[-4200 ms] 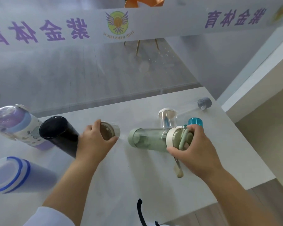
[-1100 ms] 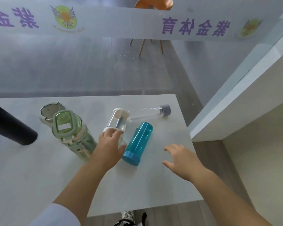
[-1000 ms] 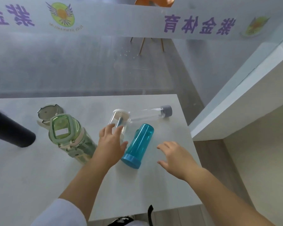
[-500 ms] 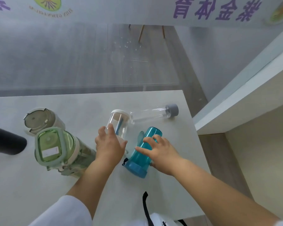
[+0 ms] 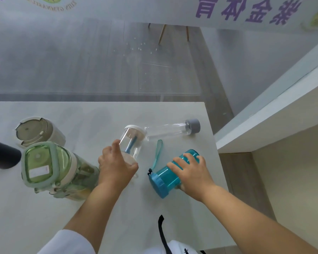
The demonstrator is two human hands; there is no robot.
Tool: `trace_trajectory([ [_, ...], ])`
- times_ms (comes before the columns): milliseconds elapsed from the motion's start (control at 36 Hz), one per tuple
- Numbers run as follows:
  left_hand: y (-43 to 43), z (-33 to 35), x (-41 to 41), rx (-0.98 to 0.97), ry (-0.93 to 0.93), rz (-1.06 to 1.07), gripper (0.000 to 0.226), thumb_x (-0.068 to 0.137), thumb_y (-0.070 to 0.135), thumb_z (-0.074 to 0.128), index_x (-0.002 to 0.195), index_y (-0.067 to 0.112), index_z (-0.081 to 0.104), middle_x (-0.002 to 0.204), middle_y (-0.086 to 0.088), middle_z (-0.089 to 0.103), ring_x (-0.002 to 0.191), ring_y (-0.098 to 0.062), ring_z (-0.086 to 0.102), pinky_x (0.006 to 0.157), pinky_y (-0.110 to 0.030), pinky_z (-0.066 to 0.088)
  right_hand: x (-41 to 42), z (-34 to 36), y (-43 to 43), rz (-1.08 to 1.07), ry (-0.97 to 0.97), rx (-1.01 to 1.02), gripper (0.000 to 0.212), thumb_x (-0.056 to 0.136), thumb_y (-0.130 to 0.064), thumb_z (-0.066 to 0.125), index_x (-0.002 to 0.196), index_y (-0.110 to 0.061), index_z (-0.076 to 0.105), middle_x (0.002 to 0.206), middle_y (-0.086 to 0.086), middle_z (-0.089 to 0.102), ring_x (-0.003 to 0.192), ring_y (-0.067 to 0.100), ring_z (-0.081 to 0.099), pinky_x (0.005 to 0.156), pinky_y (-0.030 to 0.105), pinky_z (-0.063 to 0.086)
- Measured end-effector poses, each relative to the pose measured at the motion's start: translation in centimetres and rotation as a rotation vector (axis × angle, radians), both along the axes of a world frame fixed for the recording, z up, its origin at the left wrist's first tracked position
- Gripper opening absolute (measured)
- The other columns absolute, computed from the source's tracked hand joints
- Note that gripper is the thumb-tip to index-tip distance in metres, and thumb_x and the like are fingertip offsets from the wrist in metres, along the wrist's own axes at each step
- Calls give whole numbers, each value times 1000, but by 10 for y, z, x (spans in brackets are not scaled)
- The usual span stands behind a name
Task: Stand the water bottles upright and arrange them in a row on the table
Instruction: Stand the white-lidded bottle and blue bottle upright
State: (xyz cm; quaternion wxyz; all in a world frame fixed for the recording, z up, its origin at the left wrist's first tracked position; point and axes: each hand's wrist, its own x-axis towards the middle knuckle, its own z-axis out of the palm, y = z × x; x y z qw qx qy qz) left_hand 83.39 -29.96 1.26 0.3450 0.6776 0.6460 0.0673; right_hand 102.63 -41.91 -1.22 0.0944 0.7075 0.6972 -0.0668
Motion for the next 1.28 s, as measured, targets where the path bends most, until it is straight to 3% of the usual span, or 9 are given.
trace_trajectory([
  [194, 0, 20, 1, 50, 13, 1, 73, 68, 25, 73, 130, 19, 34, 124, -12, 46, 114, -34, 37, 92, -41, 38, 22, 10, -5, -89, 140, 108, 70, 63, -60, 70, 119, -23, 49, 113, -1, 63, 94, 30, 61, 63, 42, 52],
  [278, 2, 30, 1, 92, 46, -46, 70, 68, 26, 73, 128, 18, 38, 123, -12, 47, 111, -35, 39, 90, -40, 39, 29, 16, -3, -168, 313, 135, 68, 73, -65, 54, 127, -25, 44, 120, -4, 58, 102, 23, 55, 78, 39, 53],
  [389, 10, 47, 4, 113, 103, -114, 68, 66, 27, 72, 128, 21, 44, 123, -9, 43, 108, -32, 45, 86, -36, 41, 28, 27, -2, -342, 660, 170, 64, 76, -51, 68, 128, -25, 42, 115, -13, 49, 101, 8, 49, 87, 21, 44],
  [472, 16, 61, 8, 114, 181, -203, 61, 67, 30, 71, 123, 24, 48, 119, -5, 44, 101, -30, 51, 80, -33, 41, 25, 31, -2, -490, 931, 163, 61, 75, -36, 75, 125, -32, 41, 123, -13, 51, 109, 6, 52, 91, 21, 48],
  [583, 21, 75, 10, 150, 249, -306, 60, 64, 33, 71, 120, 26, 49, 108, 0, 52, 93, -25, 55, 72, -31, 44, 22, 28, -4, -568, 1088, 155, 64, 73, -26, 79, 123, -35, 40, 120, -19, 52, 113, 5, 53, 89, 14, 48],
  [806, 22, 80, 20, 77, 333, -501, 70, 58, 44, 78, 121, 28, 51, 114, 2, 44, 93, -23, 57, 76, -32, 51, 27, 26, -12, -602, 1113, 64, 73, 73, -30, 79, 131, -37, 36, 126, -18, 51, 116, 8, 52, 100, 29, 46],
  [944, 17, 74, 25, 77, 284, -532, 77, 61, 46, 78, 129, 31, 45, 123, 4, 45, 108, -22, 52, 85, -33, 48, 31, 32, -13, -595, 1030, 39, 72, 74, -33, 77, 133, -40, 36, 127, -18, 52, 117, 5, 49, 102, 33, 44],
  [1083, 14, 75, 29, 83, 253, -547, 63, 71, 50, 71, 126, 31, 48, 125, 6, 48, 106, -19, 52, 87, -35, 50, 34, 34, -15, -586, 962, -9, 71, 74, -37, 77, 133, -42, 38, 133, -17, 51, 119, 5, 49, 103, 39, 44],
  [1278, 18, 82, 35, 71, 240, -505, 56, 76, 53, 65, 126, 32, 50, 125, 5, 51, 105, -20, 55, 88, -34, 48, 54, 44, -19, -557, 794, -111, 57, 78, -38, 72, 129, -35, 46, 130, -12, 53, 112, 8, 52, 95, 31, 45],
])
